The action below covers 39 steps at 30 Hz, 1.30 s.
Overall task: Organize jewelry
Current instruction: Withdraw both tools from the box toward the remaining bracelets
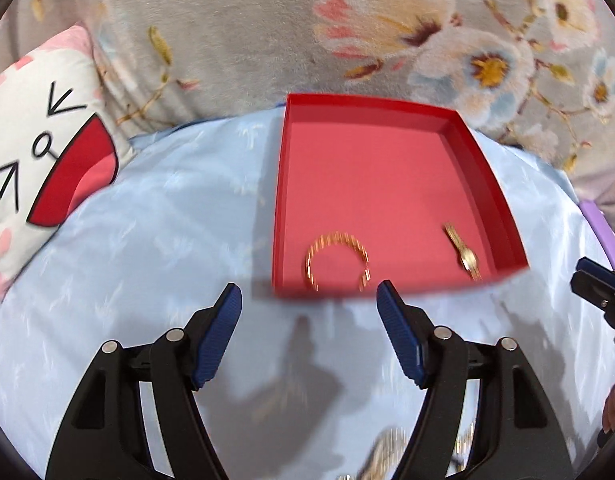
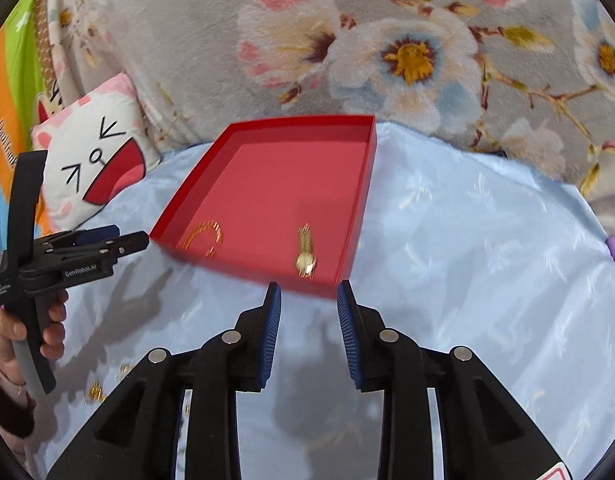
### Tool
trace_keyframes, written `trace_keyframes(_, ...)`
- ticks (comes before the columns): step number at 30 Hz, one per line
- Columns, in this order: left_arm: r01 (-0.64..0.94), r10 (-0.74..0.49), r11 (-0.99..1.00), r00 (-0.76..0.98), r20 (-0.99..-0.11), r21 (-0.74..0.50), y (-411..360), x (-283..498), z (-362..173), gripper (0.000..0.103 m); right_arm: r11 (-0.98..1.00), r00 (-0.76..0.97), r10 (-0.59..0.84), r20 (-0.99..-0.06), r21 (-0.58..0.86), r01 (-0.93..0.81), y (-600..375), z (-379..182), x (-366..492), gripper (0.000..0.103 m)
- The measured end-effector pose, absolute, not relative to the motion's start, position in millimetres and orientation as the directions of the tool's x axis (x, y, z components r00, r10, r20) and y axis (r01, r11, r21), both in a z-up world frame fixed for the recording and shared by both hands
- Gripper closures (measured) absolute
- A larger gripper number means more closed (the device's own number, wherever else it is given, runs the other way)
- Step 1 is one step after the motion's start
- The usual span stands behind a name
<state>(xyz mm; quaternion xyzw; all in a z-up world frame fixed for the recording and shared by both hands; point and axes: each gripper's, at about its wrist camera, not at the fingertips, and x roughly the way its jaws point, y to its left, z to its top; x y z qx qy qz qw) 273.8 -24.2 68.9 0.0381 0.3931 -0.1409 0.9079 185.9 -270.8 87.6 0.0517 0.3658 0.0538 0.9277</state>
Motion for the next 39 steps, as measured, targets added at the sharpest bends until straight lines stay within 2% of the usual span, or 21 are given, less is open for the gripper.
trace_keyframes(7, 0.301, -0.217, 0.954, 0.644, -0.734, -0.017, -12, 209, 50, 0.035, 0.985, 0.699, 0.173, -0.694, 0.143, -0.101, -250, 65, 127, 0.073)
trace_keyframes(10, 0.293, -0.198, 0.956, 0.659, -0.725, 0.005, -14, 185, 44, 0.035, 0.985, 0.694, 0.173, -0.699, 0.13, -0.114, -236, 57, 109, 0.068)
trace_keyframes(13, 0.301, -0.221, 0.953, 0.636, -0.739, -0.026, -14, 172, 37, 0.035, 0.983, 0.689, 0.182, -0.702, 0.127, -0.13, -225, 51, 96, 0.068)
trace_keyframes(18, 0.267, -0.178, 0.964, 0.655, -0.735, 0.004, -14, 154, 26, 0.035, 0.979, 0.674, 0.202, -0.711, 0.145, -0.141, -215, 40, 83, 0.066)
trace_keyframes(24, 0.229, -0.171, 0.973, 0.646, -0.744, -0.026, -1, 146, 13, 0.034, 0.976, 0.651, 0.218, -0.727, 0.168, -0.139, -213, 27, 78, 0.066)
trace_keyframes(34, 0.25, -0.223, 0.965, 0.617, -0.755, -0.081, 21, 126, 1, 0.034, 0.97, 0.631, 0.243, -0.737, 0.168, -0.178, -201, 20, 74, 0.067)
trace_keyframes(39, 0.312, -0.275, 0.945, 0.605, -0.747, -0.096, 9, 128, 5, 0.034, 0.968, 0.627, 0.249, -0.738, 0.167, -0.188, -196, 20, 73, 0.066)
